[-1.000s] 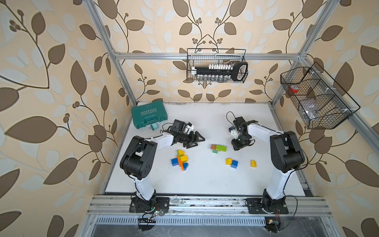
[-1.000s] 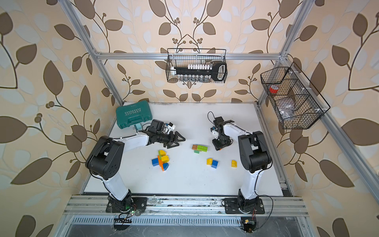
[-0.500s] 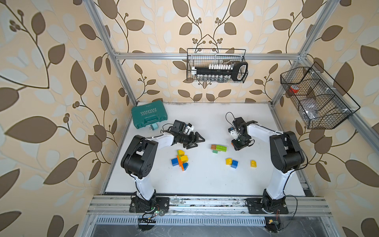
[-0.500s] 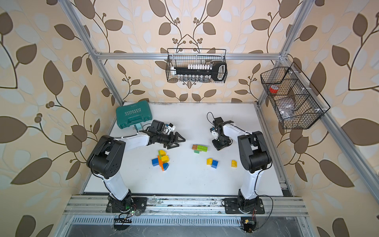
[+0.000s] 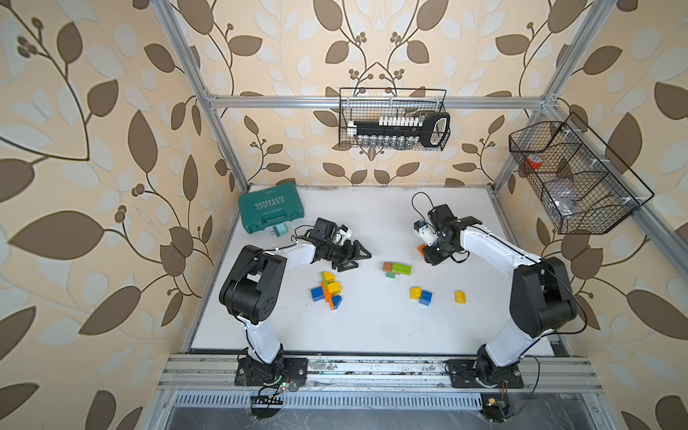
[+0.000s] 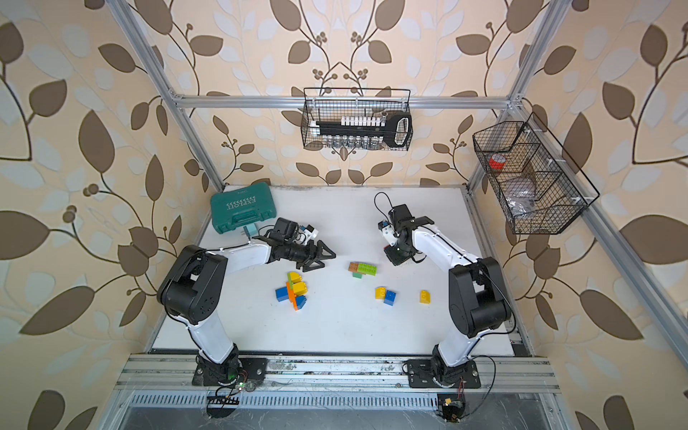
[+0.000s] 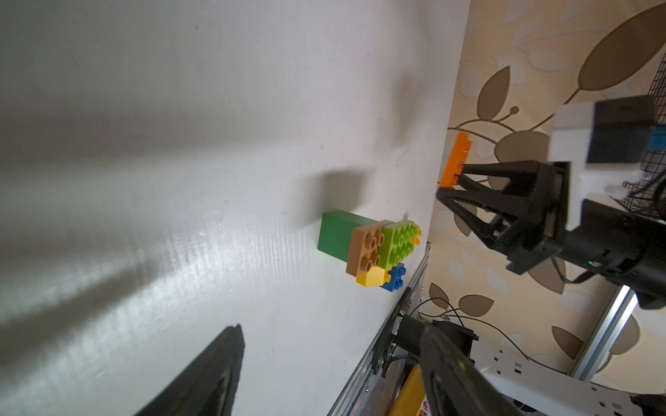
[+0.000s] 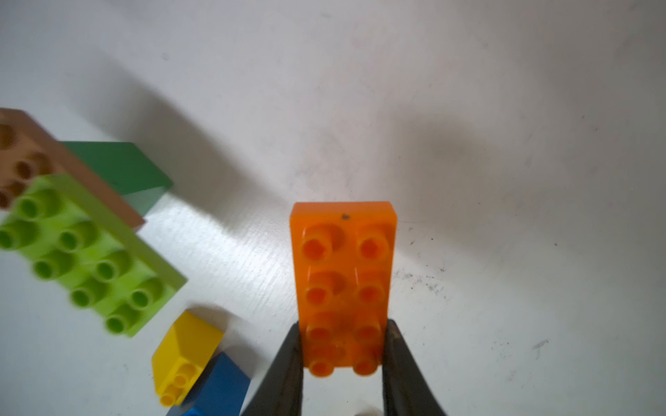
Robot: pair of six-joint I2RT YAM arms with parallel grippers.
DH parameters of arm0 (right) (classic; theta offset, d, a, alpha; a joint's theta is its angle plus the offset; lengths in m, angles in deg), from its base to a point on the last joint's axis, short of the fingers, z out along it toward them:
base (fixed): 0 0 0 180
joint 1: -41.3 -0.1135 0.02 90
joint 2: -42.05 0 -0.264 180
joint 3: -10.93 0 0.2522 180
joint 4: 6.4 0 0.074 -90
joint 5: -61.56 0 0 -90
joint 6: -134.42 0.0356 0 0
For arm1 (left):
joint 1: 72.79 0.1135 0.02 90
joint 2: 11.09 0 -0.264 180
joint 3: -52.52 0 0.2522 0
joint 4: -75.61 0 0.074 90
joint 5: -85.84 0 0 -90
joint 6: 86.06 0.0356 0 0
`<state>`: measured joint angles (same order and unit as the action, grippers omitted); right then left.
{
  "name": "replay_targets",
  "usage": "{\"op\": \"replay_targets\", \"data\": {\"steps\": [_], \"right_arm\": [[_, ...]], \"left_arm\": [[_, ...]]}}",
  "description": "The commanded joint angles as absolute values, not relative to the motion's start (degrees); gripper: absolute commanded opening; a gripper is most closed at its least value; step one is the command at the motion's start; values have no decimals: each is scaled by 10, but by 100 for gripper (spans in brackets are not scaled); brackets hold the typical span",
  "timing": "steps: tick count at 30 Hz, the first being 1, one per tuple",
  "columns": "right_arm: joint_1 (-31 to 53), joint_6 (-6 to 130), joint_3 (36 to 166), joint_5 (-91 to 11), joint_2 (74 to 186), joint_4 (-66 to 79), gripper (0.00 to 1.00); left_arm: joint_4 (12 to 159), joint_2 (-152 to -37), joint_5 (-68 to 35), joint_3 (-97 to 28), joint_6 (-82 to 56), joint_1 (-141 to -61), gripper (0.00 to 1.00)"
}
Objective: Assemble a fork with lego
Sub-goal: Pick up the lego brick from the center of the board.
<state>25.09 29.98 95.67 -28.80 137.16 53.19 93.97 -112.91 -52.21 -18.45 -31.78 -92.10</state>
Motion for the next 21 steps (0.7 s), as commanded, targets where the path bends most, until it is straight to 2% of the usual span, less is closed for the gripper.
{"op": "replay_targets", "data": {"steps": [1,5,10,14,21], "right_arm": [[239,289,998,-346,1365,565,11],[186,266,1063,-341,1394,626,12],[162,255,1158,-383,1460,698,6],[107,190,1178,-328,1492,718,7],[73,138,1215,-289,1532,722,9]], "left_arm": [[964,-1099,-531,-201,-298,-908,79],[979,-1090,-532,-202,-294,-895,79],[977,-1065,-533,-182,-296,-872,79],[984,-1051,-539,-171,-300,-854,79],[987,-1036,-550,-151,-294,-828,79]]}}
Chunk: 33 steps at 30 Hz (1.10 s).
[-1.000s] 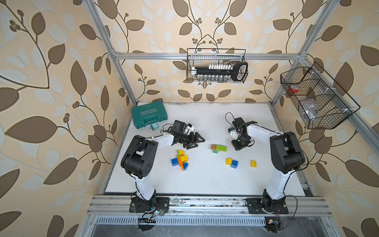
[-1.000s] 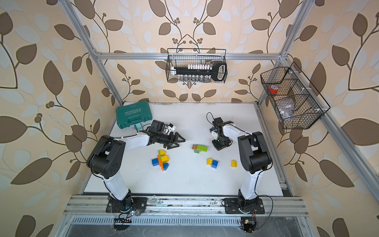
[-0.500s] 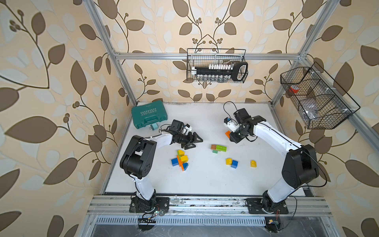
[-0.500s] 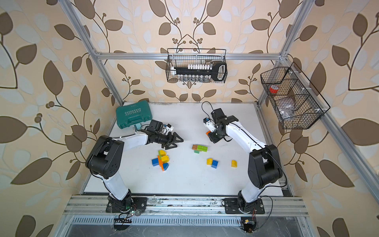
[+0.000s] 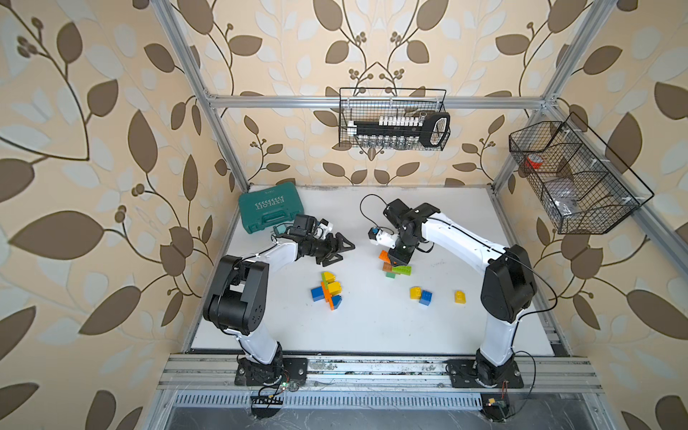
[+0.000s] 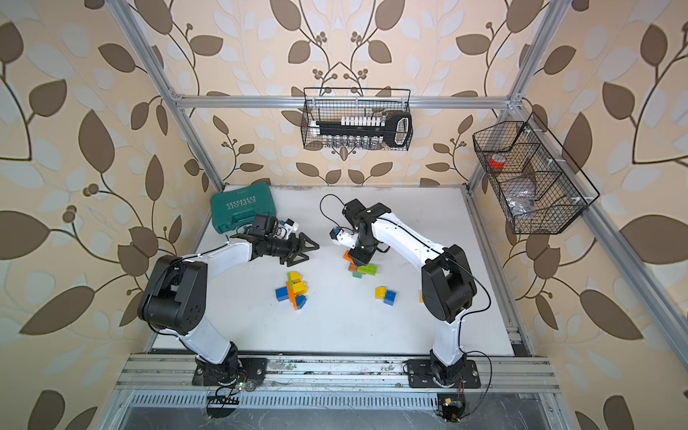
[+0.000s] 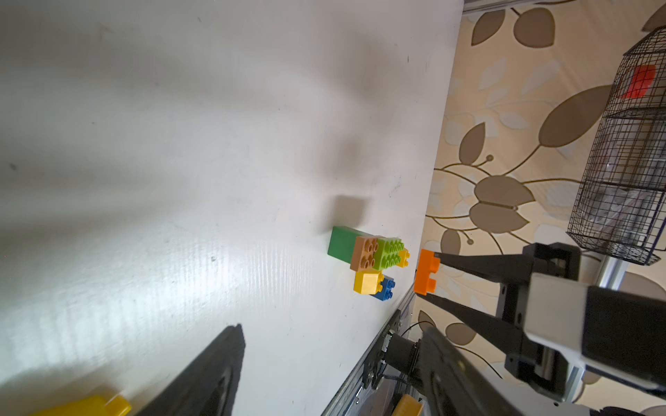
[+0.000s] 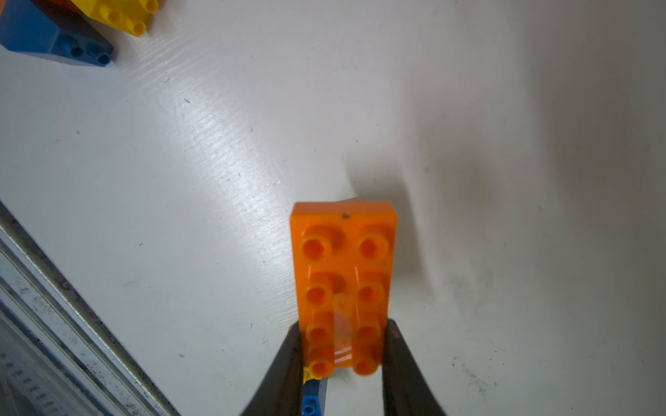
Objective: Assemble a fork with lego
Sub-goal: Pick up the lego brick from the center of the board, then assemble the lego brick with the lego brick.
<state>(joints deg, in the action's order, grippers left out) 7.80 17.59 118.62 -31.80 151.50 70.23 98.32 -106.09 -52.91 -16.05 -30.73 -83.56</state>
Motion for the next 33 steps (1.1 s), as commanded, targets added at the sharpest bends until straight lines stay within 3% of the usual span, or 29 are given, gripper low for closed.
{"op": "replay_targets", "data": {"steps": [1,33], "right_arm": [[70,134,1223,-288,1540,724,9],[61,126,1172,-316,1585,670,13]], "left_arm": [[984,-1035,-552,-149,-295,-827,79],[963,-1045,-557,-132,-305,-822,79]]}}
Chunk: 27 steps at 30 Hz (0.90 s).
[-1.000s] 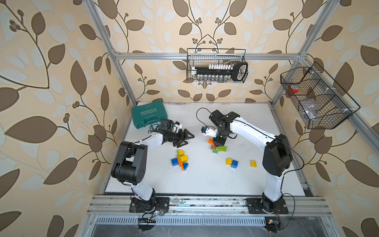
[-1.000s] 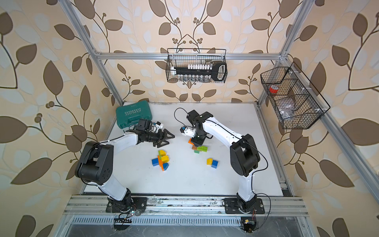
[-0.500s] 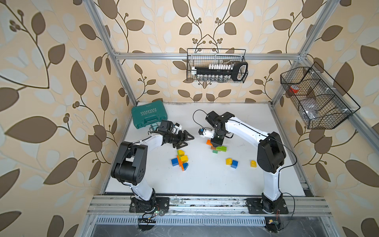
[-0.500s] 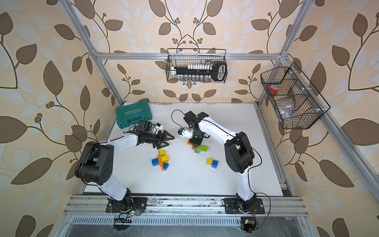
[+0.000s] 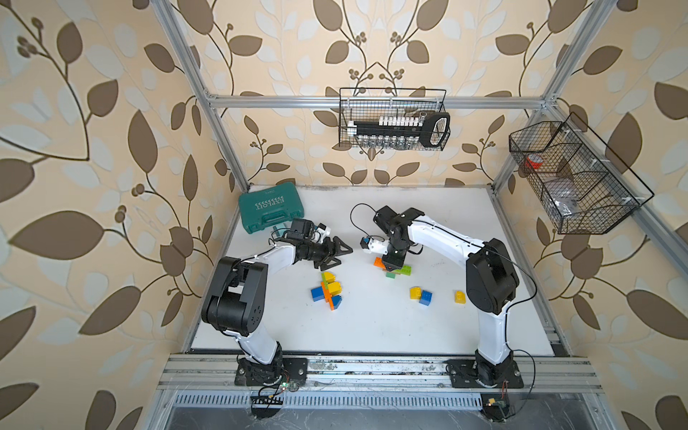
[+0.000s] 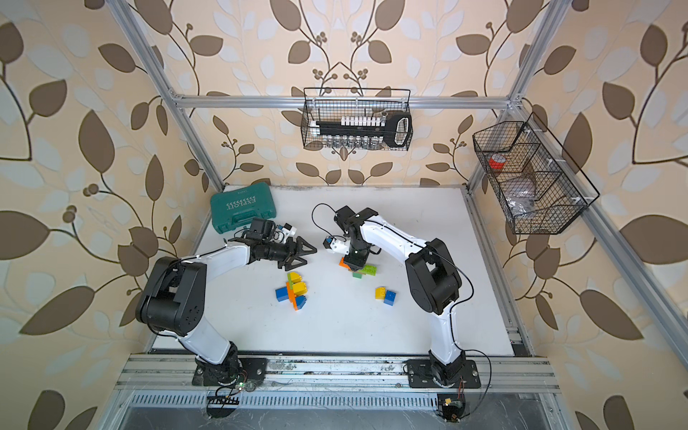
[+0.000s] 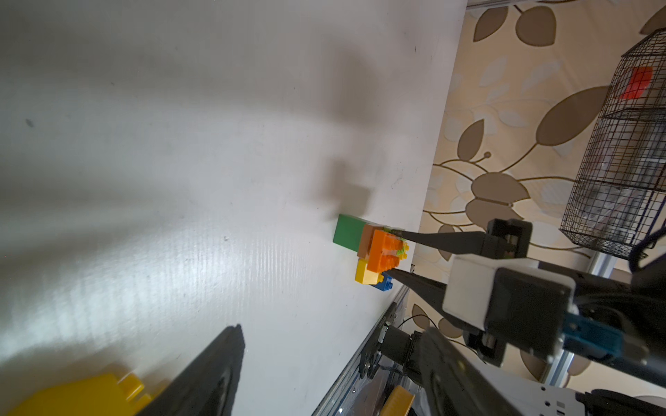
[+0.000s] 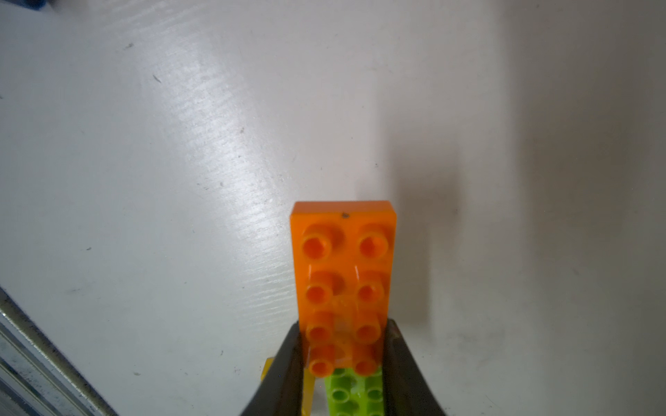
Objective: Assemble a fork with lego
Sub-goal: Assemble the lego brick with the lego brick.
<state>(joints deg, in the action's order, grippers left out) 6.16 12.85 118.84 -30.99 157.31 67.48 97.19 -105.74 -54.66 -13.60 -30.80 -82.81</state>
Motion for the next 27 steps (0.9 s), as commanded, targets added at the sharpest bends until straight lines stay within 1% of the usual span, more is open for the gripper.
{"op": "replay_targets", "data": {"steps": [1,10,19,27], "right_arm": [[62,127,1167,-316,1584,667,13],[63,121,1152,-318,1580,670,13],[63,66,1124,-334,1542,654,13],[64,45,1117,-346,1536,644,13]], "left_arm": [[963,-1045,-557,-133,-305,-822,79],[959,-1050,-558,-131,-308,-822,79],[960,-1053,-558,-133,-306,-822,79],[966,-1052,-558,-136,-303,-822,79]]}}
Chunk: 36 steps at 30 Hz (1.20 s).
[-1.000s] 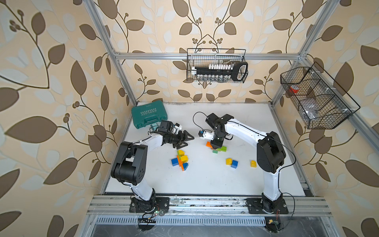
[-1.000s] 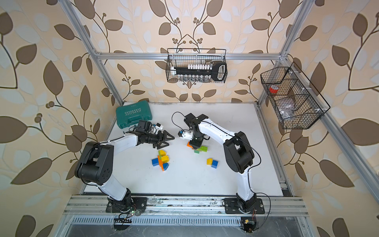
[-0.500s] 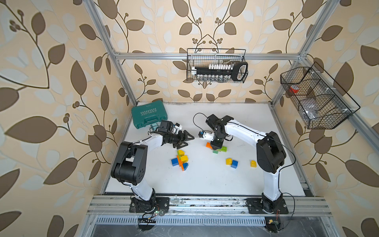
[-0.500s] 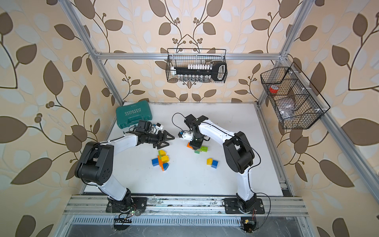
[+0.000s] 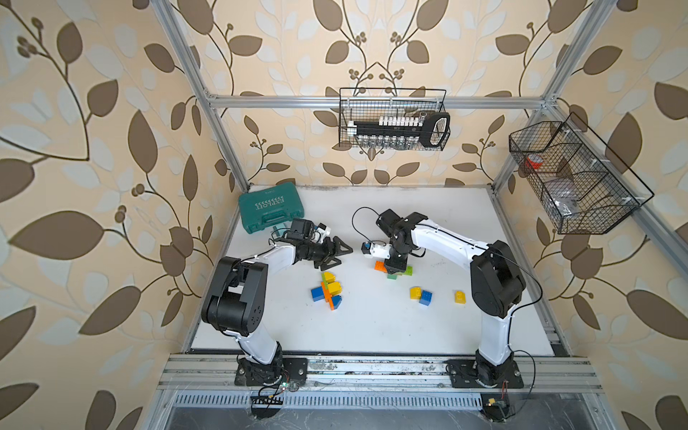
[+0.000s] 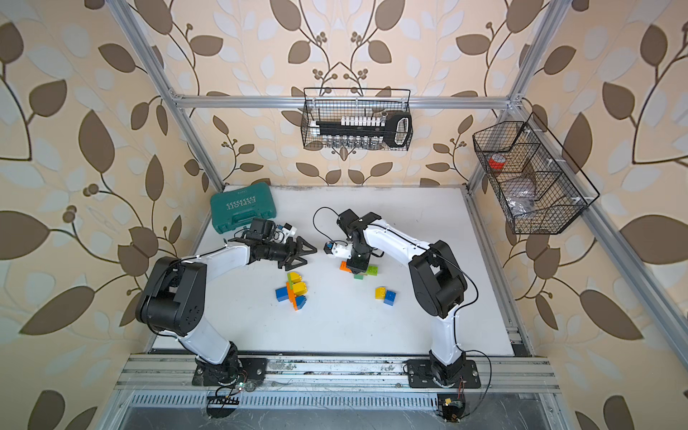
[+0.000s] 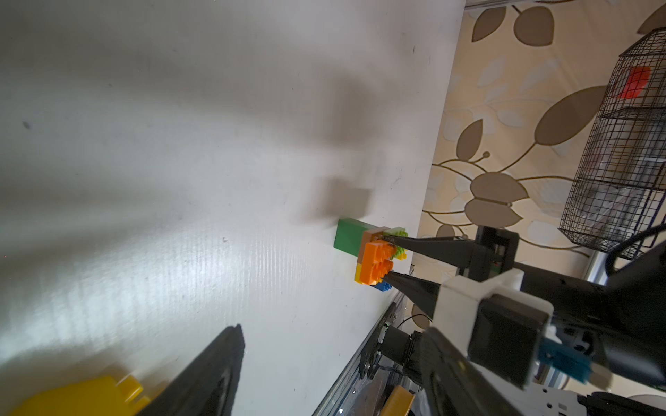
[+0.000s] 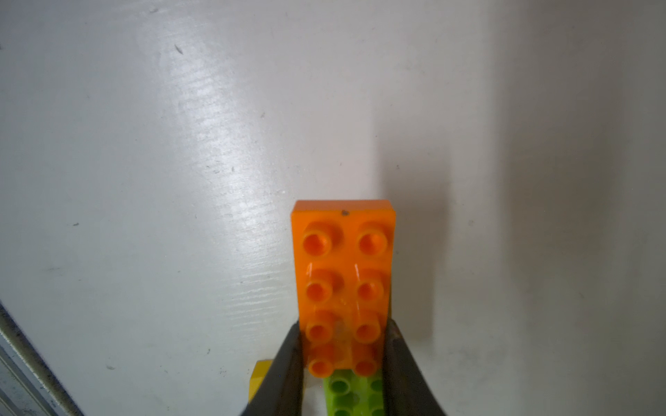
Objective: Assemble a fork with lego
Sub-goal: Assemble the lego brick with the lego brick.
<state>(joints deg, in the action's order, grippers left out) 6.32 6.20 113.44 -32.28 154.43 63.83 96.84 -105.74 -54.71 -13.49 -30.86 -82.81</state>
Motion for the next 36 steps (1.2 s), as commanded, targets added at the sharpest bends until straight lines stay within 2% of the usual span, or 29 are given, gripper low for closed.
{"op": "replay_targets", "data": {"steps": [1,24,36], "right_arm": [[63,40,1115,-345,1533,640,13],[72,0,1165,-346,1541,648,15],[77,10,1141,-351,1553,643,16]], "left_arm": [[966,-1054,-558,-137,-302,-822,79],[981,-1058,-557,-151,-293,-822,79],[976,-1061,-559,-149,-295,-822,79]]}}
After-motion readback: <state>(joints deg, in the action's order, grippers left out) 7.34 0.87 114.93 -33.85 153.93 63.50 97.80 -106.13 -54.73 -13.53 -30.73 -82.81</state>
